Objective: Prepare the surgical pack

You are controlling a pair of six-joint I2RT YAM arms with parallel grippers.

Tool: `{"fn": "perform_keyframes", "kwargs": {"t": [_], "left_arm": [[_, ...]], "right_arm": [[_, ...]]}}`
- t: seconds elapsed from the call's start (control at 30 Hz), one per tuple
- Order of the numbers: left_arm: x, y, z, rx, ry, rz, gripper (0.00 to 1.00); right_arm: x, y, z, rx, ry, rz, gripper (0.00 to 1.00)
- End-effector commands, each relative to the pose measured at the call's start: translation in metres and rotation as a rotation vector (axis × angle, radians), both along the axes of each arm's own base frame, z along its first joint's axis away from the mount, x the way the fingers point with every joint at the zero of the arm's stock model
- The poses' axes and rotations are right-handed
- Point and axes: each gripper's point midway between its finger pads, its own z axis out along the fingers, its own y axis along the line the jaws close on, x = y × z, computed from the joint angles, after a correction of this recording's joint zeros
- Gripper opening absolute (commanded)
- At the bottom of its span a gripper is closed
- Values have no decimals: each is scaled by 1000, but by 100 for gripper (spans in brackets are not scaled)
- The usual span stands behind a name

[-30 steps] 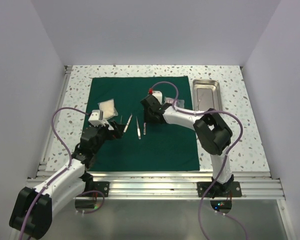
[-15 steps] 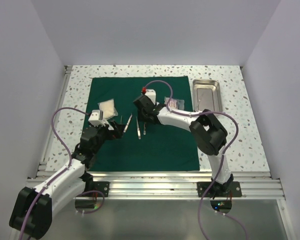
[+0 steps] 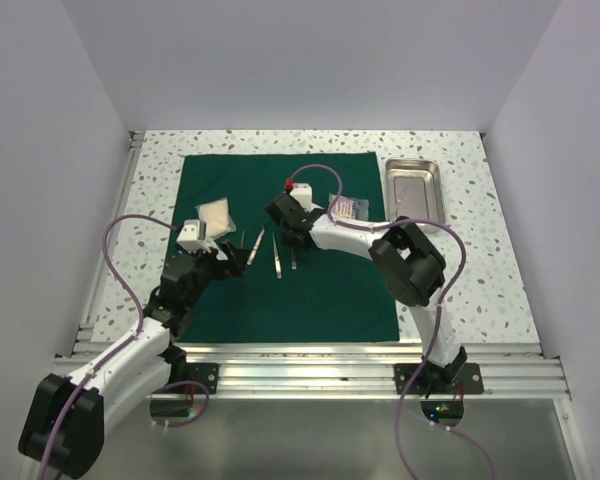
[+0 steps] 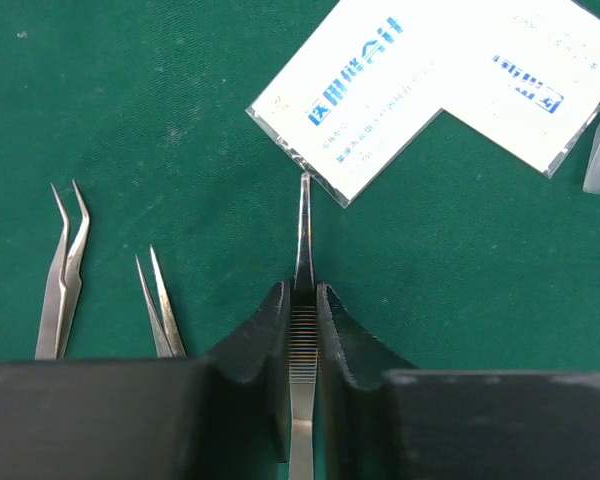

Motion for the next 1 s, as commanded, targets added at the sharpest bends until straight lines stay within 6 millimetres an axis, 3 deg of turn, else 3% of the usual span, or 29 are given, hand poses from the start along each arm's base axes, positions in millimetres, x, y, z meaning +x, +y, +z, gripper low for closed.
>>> {"fn": "perform_keyframes", "kwargs": {"t": [0.0,0.17,0.27,0.37,0.4,0.47,0.5,0.57,0.6,0.67,0.7,0.77,0.87,0.97], "left_arm": [[5,-4,18,-21,-37,-5,100],[5,-5,18,-20,-38,-7,100],[5,-4,17,-19,-36,-4,100],[5,-5,17,-20,-36,-7,100],[5,-5,17,-19,-33,-8,100],[5,-6,17,-20,-33,-14,100],[5,-6,17,-21,-34,-14,100],[5,-5,17,-21,-34,-12,100],[5,-6,16,-21,-31,-12,100],[5,-6,17,-22,-32,-14,100],[5,-7,17,-22,-31,-17,100],[5,-6,17,-22,-32,-14,100],[6,-5,16,-17,-31,-10,100],[6,-5,15,-15,-28,-8,100]], "right_arm": [[4,5,10,21,-15,-11,8],[11,0,43,46,-68,15,4],[21,-21,72,54,-109,11,4],[37,-61,96,54,-125,9,4],[48,-87,102,32,-129,-4,4],[55,-119,115,8,-142,-26,3],[64,-148,118,-29,-145,-41,3],[70,-176,128,-51,-153,-58,3],[77,-205,130,-73,-151,-98,3],[83,-225,132,-47,-141,-117,2],[89,-246,132,-33,-138,-150,2],[95,-250,131,28,-138,-130,2],[103,-275,125,10,-129,-174,3],[113,-293,107,15,-87,-194,3]]}}
